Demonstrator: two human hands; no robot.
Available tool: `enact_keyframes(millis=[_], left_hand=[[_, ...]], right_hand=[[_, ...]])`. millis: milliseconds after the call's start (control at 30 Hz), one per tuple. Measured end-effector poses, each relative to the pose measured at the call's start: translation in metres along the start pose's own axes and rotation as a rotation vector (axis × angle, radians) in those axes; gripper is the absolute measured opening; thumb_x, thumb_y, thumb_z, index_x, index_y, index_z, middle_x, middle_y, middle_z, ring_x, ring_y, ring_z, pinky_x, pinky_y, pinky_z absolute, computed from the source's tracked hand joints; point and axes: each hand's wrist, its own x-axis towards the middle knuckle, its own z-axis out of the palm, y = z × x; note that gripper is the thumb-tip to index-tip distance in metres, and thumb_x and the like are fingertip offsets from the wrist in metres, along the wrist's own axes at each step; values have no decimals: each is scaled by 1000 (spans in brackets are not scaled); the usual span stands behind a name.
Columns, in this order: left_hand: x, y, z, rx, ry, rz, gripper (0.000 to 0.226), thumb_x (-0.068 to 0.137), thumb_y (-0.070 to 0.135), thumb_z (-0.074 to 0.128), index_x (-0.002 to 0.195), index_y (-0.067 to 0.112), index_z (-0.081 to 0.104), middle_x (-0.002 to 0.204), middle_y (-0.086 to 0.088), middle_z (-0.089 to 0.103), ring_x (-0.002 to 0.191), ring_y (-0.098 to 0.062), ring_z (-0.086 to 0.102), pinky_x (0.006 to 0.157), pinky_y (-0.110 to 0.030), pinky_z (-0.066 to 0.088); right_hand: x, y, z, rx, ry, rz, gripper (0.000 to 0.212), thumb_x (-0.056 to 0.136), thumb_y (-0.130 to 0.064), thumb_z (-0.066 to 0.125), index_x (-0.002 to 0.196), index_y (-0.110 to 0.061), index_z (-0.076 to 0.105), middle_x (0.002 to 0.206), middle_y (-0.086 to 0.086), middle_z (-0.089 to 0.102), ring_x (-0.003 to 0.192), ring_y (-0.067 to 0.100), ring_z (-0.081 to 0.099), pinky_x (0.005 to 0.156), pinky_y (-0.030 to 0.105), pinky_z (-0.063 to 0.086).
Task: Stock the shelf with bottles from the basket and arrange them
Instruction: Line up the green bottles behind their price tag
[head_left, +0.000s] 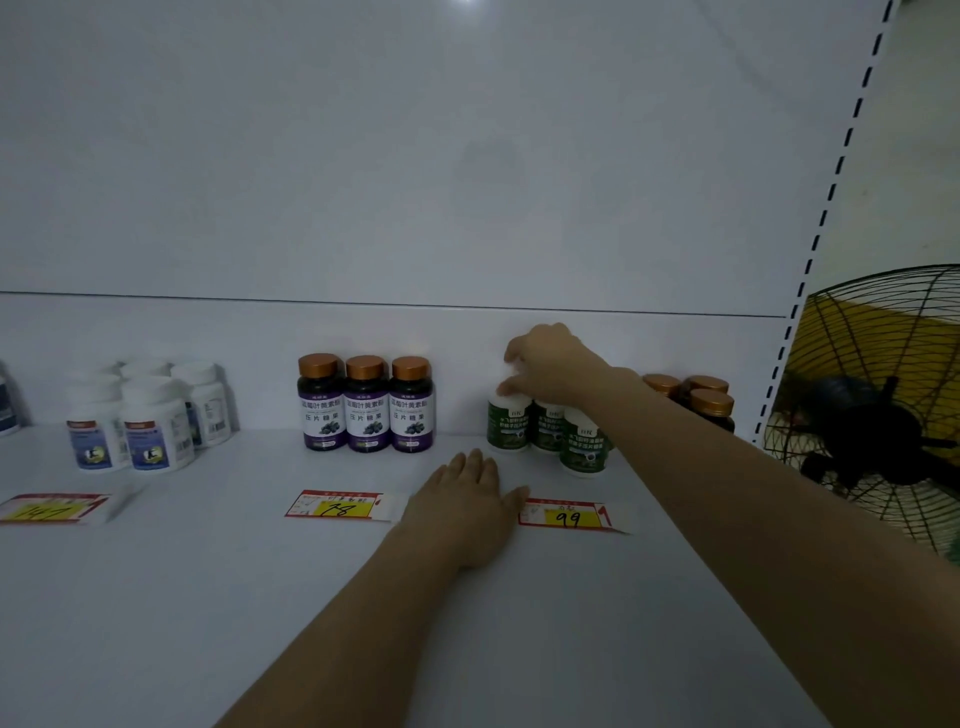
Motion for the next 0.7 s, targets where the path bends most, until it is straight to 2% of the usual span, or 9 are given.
enact_keyframes(millis=[100, 233, 367, 467, 533, 600, 633, 700], left_hand=[[-1, 1, -1, 4, -14, -5, 67, 99, 51, 9, 151, 11, -3, 159, -7, -6, 147, -20, -4, 119, -35, 1], [-1, 1, -1, -13, -11, -4, 66, 99, 52, 9, 151, 13, -3, 159, -6, -6, 147, -20, -5, 118, -35, 0], [-2, 1, -1, -8, -15, 2, 65, 99, 51, 9, 151, 13, -3, 159, -6, -6, 147, -21, -4, 118, -35, 0], [-2, 0, -2, -35, 10, -10, 64, 100, 49, 10, 151, 13, -1, 159, -7, -4, 147, -22, -3, 118, -36, 2], [-4, -2, -4, -57, 21, -9, 58, 102, 43, 15, 151, 15, 2, 159, -10, -2, 147, -25, 0, 119, -38, 6], [-6, 2, -8, -160, 106, 13, 54, 103, 35, 26, 151, 19, 9, 158, -13, 7, 146, -27, 9, 117, -39, 17], [-8, 5, -11, -303, 184, 7, 53, 102, 35, 32, 150, 19, 17, 156, -11, 18, 143, -25, 20, 113, -35, 25], [-12, 12, -23, -676, 348, -18, 50, 97, 40, 45, 141, 18, 38, 143, -4, 45, 124, -16, 45, 93, -27, 37]], right_hand=[[4, 10, -8, -67, 29, 127, 40, 94, -37, 52, 125, -11, 53, 124, 11, 56, 116, 28, 48, 97, 37, 36], [3, 13, 0, -169, -125, 313, 41, 94, -41, 49, 124, -14, 52, 126, 10, 51, 120, 31, 43, 102, 40, 28], [3, 13, 9, -139, -47, 279, 33, 93, -34, 49, 119, -16, 56, 118, 8, 55, 114, 28, 47, 101, 40, 26], [0, 15, -9, -64, 17, 240, 39, 91, -39, 53, 121, -15, 56, 119, 9, 57, 114, 29, 48, 100, 41, 30], [-3, 19, -28, 34, 95, 188, 43, 90, -43, 56, 119, -12, 56, 120, 11, 58, 113, 29, 51, 95, 38, 37], [-11, 22, -48, 166, 188, 120, 44, 88, -43, 60, 117, -9, 57, 119, 12, 59, 110, 26, 53, 82, 29, 42], [-15, 23, -57, 230, 238, 92, 44, 87, -44, 61, 115, -10, 58, 117, 11, 60, 106, 23, 54, 75, 26, 41], [-27, 20, -71, 358, 320, 64, 43, 85, -48, 63, 110, -13, 62, 108, 6, 61, 96, 16, 55, 64, 20, 38]])
